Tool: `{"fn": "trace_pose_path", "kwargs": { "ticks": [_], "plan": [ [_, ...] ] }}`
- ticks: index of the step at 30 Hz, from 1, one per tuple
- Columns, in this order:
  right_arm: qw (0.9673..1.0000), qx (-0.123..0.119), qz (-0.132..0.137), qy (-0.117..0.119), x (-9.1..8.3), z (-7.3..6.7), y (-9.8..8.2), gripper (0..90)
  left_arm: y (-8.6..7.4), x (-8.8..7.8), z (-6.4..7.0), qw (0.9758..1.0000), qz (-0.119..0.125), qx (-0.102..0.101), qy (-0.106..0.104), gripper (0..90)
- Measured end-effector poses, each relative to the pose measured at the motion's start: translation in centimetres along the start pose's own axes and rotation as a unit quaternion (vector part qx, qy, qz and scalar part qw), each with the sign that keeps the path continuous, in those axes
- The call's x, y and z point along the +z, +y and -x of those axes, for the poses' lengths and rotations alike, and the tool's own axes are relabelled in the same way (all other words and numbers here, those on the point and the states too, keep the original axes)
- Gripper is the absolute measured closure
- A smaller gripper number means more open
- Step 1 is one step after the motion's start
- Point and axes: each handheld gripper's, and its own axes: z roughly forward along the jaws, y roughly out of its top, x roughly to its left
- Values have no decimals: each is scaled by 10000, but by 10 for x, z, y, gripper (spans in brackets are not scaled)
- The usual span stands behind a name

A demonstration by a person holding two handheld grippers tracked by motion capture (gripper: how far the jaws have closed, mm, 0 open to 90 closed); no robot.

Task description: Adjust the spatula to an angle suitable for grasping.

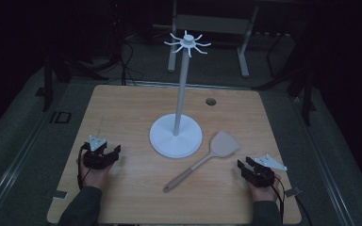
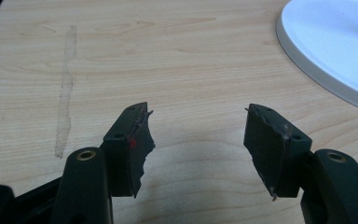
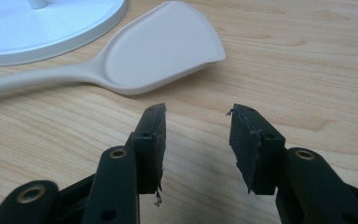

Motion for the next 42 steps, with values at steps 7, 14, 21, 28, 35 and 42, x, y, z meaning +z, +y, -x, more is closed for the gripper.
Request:
{"fn": "trace_pose_path", "kwargs": {
  "ticks": [7,14,21,28,35,42],
  "plan": [
    [10000,18,13,-50,4,-1,3,509,1,-1,1,10000,11,8,-59,402],
    [9994,-331,74,-37,3,-5,21,540,1,1,2,10000,1,11,-99,402],
    [9990,-426,91,-126,12,-4,40,554,1,1,2,9999,-9,13,-106,399],
    [9983,-540,-78,-186,29,0,55,588,1,2,2,9999,-58,4,-109,397],
    [9990,-301,-297,-119,46,9,62,598,1,2,2,9999,-55,-3,-121,394],
    [9987,-126,-502,9,53,14,58,641,1,3,3,9999,-104,15,-137,392]
  ]
}}
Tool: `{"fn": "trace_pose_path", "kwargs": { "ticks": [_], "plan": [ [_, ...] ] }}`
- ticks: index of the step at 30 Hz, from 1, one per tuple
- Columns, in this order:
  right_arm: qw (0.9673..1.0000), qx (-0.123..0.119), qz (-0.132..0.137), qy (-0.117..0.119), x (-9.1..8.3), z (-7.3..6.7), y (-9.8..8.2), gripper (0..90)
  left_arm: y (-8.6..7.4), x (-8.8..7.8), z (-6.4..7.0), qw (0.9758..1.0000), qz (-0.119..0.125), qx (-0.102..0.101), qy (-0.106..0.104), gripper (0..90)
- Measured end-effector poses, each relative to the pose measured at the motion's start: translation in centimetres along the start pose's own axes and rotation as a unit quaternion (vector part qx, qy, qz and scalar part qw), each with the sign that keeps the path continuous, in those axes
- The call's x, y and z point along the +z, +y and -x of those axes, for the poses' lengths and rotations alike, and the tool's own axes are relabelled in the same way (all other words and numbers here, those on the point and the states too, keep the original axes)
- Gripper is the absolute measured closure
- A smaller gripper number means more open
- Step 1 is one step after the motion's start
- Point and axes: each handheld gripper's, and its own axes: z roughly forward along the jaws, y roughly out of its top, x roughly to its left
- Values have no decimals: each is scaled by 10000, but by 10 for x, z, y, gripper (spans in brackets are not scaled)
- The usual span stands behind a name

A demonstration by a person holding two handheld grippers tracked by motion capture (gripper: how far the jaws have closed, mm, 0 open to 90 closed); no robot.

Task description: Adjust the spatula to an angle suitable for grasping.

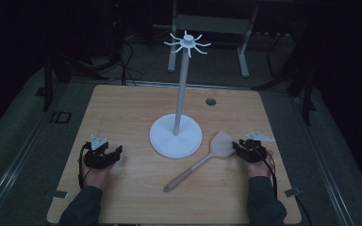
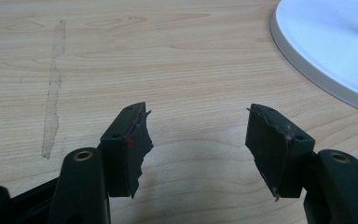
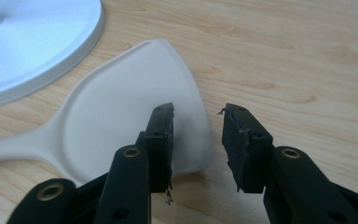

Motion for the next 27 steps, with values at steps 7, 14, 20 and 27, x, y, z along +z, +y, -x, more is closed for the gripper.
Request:
{"fn": "trace_pose_path", "kwargs": {
  "ticks": [7,14,20,27],
  "plan": [
    [9997,78,-129,189,-2,1,-4,629,0,0,0,10000,0,-14,10,388],
    [9991,179,-266,277,-6,3,-12,624,0,0,-1,10000,0,-17,21,386],
    [9987,271,-298,319,-13,3,-18,621,0,-1,-1,10000,3,-15,29,384],
    [9983,341,-332,326,-19,0,-22,620,0,-1,-1,10000,9,-27,34,383]
  ]
}}
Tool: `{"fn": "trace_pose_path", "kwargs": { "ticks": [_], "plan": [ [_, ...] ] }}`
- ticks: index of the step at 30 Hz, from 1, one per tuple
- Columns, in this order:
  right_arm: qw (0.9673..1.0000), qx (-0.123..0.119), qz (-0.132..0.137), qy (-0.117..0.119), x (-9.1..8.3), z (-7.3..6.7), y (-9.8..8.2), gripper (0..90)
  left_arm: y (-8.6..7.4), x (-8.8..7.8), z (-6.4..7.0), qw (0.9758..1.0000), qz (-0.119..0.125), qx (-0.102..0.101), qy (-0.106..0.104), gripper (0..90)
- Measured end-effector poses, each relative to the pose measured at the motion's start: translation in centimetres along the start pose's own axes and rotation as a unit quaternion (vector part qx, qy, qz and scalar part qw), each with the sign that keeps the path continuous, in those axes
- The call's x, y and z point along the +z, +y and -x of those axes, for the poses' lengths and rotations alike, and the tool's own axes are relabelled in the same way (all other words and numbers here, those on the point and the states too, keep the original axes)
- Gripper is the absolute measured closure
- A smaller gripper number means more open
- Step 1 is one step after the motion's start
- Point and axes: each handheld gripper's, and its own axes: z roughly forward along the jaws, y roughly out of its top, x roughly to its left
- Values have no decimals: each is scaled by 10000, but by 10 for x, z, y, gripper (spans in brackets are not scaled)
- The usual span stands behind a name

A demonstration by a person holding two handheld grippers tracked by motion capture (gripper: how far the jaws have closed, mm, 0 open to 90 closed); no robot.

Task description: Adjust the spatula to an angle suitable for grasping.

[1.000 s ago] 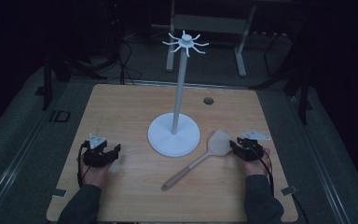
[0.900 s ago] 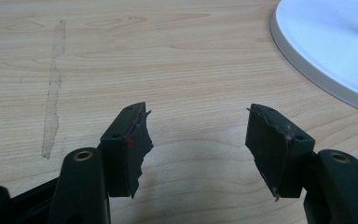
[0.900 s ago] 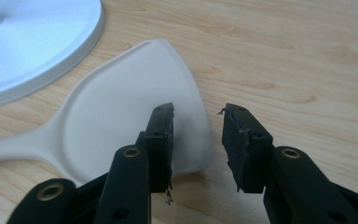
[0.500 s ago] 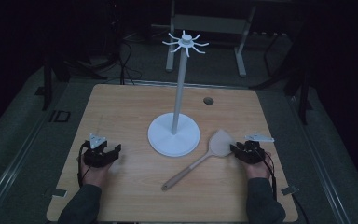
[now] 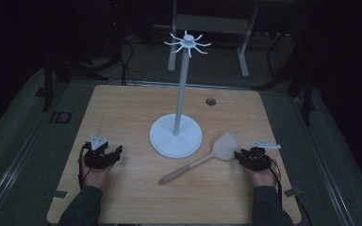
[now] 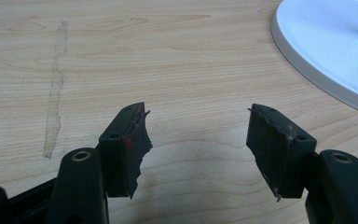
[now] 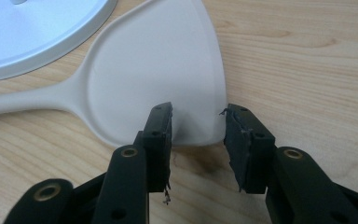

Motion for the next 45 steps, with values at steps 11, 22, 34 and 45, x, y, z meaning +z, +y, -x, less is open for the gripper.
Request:
{"fn": "trace_pose_path", "kwargs": {
  "ticks": [11,22,34,45],
  "plan": [
    [9999,-83,-110,80,-13,-8,-11,634,0,0,0,10000,6,-3,-1,382],
    [9994,-283,170,115,-30,-19,-14,649,0,0,1,10000,7,8,-4,382],
    [9990,-215,320,-211,-1,-3,28,787,0,0,0,10000,21,-11,-9,381],
    [9995,83,-207,242,15,1,33,619,0,0,0,10000,33,-21,-3,381]
  ]
}}
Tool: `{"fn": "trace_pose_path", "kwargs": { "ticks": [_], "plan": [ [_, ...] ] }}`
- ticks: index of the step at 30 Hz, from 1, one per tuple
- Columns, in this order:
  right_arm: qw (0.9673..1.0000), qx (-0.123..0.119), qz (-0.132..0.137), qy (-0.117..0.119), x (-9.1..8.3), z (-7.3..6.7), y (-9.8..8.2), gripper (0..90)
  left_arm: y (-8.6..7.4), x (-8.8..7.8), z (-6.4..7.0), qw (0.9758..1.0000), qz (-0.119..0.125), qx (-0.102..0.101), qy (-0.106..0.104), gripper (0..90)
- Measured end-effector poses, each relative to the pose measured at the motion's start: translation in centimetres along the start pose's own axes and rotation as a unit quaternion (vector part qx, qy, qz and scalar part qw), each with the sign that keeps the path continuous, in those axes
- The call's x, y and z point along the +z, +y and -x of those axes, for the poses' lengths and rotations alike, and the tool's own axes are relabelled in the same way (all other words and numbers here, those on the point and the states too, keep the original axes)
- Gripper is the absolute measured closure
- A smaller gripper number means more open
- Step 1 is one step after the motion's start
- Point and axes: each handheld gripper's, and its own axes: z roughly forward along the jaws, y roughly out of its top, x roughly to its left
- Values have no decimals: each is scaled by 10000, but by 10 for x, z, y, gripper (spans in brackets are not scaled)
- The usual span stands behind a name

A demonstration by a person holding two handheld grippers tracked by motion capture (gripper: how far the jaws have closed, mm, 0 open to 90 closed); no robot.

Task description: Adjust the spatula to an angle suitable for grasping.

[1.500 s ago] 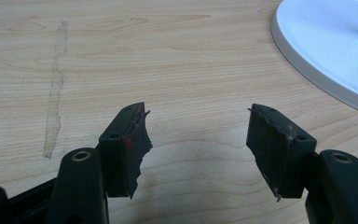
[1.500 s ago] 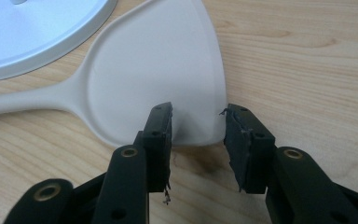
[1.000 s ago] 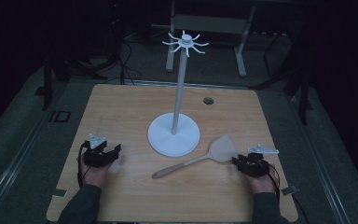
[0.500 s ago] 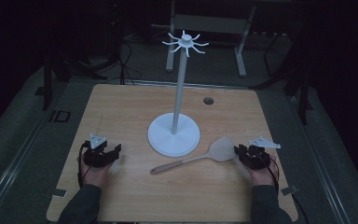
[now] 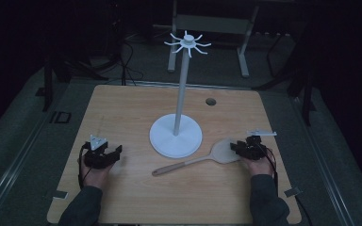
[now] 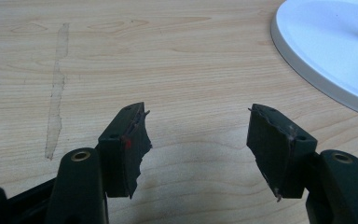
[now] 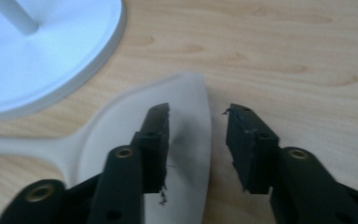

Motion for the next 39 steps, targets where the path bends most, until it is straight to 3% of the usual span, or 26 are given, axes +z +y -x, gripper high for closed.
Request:
{"fn": "trace_pose_path", "kwargs": {
  "ticks": [2,6,7,13,14,20,27,31,33,36,37,39],
  "plan": [
    [9999,4,-73,101,-2,-3,-3,626,0,0,0,10000,-6,7,8,380],
    [9999,-56,-76,-47,-9,-9,-10,648,0,0,0,10000,-7,10,16,381],
    [9997,-158,-120,-106,-16,-16,-15,656,0,1,0,10000,-15,-11,5,380],
    [9997,-195,-172,-30,-25,-30,-30,641,0,0,-1,10000,3,-36,-11,380],
    [9998,-113,-167,45,-29,-34,-36,639,0,0,-1,10000,7,-45,-11,380],
    [9994,-160,-224,220,-45,-50,-58,640,0,1,-1,10000,-1,-47,-9,380],
    [9974,-400,-393,454,-58,-72,-74,636,0,0,0,10000,0,-26,2,380],
    [9965,-535,-424,481,-60,-76,-76,636,0,0,0,10000,6,-34,-9,380],
    [9962,-622,-354,492,-61,-72,-75,640,0,-1,-1,10000,16,-40,-7,380],
    [9972,-654,10,365,-69,-68,-69,645,0,-1,-1,10000,24,-54,3,380],
    [9967,-742,217,250,-74,-67,-62,632,0,0,-1,10000,9,-38,-2,380],
    [9953,-866,362,249,-76,-68,-53,627,0,0,0,10000,10,-23,-1,380]
  ]
}}
